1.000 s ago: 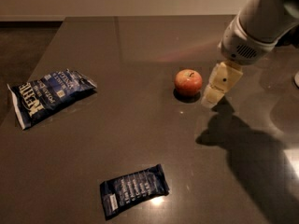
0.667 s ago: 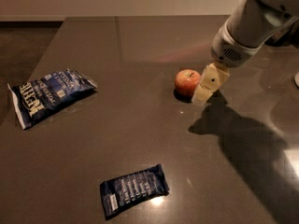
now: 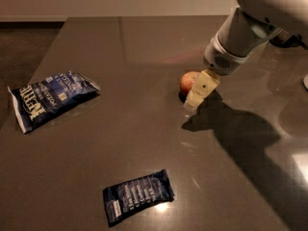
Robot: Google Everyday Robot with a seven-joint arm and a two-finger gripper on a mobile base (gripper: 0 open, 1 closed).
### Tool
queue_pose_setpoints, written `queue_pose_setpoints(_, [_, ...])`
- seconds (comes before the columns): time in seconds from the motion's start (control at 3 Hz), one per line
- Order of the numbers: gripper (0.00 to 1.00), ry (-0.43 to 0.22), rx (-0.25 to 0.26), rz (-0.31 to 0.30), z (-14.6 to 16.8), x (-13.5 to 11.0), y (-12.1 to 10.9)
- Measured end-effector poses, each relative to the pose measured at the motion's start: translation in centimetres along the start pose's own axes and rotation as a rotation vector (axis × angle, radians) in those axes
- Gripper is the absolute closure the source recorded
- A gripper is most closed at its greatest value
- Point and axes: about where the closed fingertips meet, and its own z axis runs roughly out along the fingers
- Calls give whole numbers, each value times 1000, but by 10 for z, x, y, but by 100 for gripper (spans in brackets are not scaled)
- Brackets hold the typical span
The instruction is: Move apple near blue chip bag
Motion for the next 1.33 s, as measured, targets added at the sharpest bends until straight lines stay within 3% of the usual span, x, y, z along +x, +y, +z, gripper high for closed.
queue_pose_setpoints(0.33, [0,-16,-9,16,11,-6,-2])
queue_pose_setpoints(1.0, [48,-24,-14,44,22,-11,-11])
queue_pose_setpoints(1.33, [72,-45,-23,13,11,-30,-7])
